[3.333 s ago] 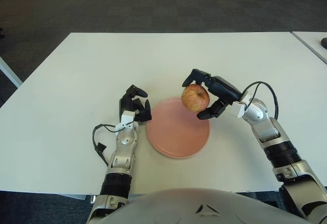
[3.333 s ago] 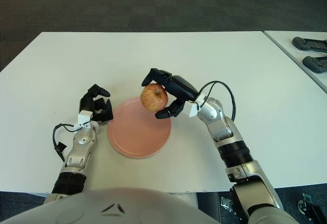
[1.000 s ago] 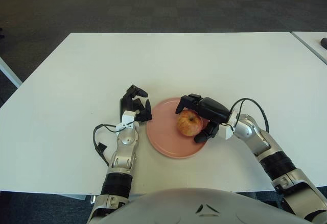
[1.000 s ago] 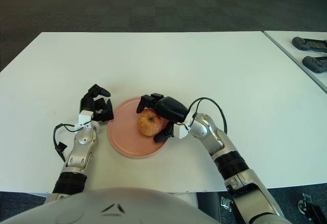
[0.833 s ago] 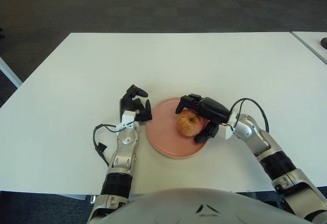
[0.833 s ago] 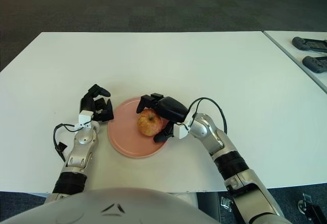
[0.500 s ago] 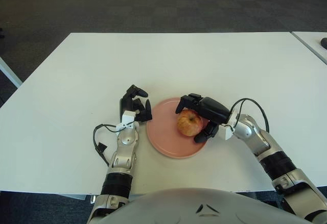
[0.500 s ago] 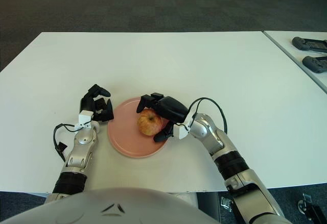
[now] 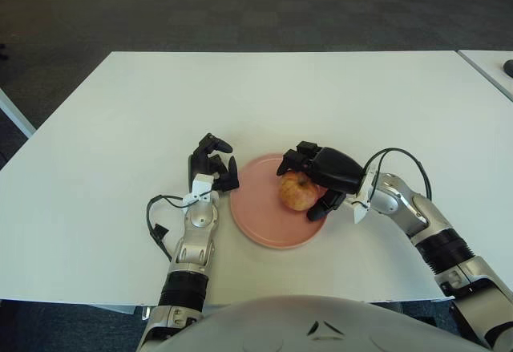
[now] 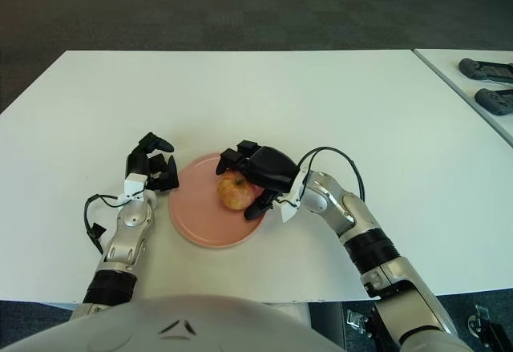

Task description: Put the apple into the plate.

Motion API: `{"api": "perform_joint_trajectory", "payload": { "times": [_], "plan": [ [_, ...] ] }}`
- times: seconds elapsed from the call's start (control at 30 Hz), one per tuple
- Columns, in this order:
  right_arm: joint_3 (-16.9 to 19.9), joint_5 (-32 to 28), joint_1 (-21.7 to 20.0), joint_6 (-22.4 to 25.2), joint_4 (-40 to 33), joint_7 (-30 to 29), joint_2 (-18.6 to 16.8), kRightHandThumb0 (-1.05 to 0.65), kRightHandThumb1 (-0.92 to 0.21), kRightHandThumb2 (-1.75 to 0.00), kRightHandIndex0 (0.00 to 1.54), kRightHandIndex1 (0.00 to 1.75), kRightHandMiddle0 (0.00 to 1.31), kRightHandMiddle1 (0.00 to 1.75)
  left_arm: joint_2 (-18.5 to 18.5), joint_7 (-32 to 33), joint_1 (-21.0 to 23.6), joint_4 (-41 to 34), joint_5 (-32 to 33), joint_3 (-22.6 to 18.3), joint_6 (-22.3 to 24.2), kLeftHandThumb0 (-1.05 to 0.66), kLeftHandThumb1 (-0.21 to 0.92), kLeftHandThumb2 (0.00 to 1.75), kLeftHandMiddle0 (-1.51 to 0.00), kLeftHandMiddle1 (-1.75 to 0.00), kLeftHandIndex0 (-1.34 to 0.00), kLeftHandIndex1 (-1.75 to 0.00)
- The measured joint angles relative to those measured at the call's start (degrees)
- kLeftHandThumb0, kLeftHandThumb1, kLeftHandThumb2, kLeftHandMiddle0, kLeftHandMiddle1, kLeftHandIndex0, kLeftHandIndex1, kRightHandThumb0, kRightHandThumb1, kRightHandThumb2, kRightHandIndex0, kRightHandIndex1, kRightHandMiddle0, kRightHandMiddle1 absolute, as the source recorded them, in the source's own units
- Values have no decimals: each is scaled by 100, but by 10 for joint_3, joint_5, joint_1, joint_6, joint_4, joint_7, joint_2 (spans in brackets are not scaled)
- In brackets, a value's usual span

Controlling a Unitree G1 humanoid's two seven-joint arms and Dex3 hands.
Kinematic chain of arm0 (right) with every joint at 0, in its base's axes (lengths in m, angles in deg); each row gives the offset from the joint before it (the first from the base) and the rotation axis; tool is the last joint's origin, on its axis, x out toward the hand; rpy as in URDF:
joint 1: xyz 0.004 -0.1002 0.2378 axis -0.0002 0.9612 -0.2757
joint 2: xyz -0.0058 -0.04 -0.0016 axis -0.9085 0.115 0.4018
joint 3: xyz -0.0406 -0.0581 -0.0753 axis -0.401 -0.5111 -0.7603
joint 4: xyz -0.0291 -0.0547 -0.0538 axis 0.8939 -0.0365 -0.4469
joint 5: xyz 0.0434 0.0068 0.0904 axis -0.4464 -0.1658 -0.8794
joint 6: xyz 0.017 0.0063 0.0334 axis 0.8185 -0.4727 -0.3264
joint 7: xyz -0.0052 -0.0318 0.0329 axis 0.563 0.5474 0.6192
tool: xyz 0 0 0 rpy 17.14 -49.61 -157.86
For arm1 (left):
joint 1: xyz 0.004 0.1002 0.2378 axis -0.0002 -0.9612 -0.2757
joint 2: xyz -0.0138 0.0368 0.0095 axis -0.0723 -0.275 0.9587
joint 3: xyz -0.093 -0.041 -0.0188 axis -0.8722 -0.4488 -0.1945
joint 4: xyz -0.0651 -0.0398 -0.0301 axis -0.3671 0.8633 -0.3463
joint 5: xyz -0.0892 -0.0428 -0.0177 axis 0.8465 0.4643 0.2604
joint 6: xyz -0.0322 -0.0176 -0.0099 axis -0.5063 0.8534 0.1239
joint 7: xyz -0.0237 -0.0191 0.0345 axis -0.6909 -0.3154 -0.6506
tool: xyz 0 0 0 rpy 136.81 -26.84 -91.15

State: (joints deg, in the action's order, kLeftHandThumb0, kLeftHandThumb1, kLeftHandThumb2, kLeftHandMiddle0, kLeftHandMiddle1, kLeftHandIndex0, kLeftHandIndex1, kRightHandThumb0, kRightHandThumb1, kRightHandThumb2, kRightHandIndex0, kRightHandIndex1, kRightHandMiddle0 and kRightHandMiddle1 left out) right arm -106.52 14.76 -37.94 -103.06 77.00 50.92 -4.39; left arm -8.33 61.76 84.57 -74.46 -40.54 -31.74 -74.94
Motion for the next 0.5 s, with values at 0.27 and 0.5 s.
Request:
{"api": "perform_joint_trajectory", "payload": {
  "times": [0.27,0.5],
  "plan": [
    [-3,12,-1,34,-25,22,13,-99,-92,-66,8,10,0,56,-1,6,1,1,-2,0,0,-54,15,151,-124,-175,-74,-175],
    [-6,12,-1,49,-42,34,24,-101,-92,-70,4,5,0,46,-3,7,1,1,-2,0,0,-54,16,151,-124,-175,-74,-175]
  ]
}}
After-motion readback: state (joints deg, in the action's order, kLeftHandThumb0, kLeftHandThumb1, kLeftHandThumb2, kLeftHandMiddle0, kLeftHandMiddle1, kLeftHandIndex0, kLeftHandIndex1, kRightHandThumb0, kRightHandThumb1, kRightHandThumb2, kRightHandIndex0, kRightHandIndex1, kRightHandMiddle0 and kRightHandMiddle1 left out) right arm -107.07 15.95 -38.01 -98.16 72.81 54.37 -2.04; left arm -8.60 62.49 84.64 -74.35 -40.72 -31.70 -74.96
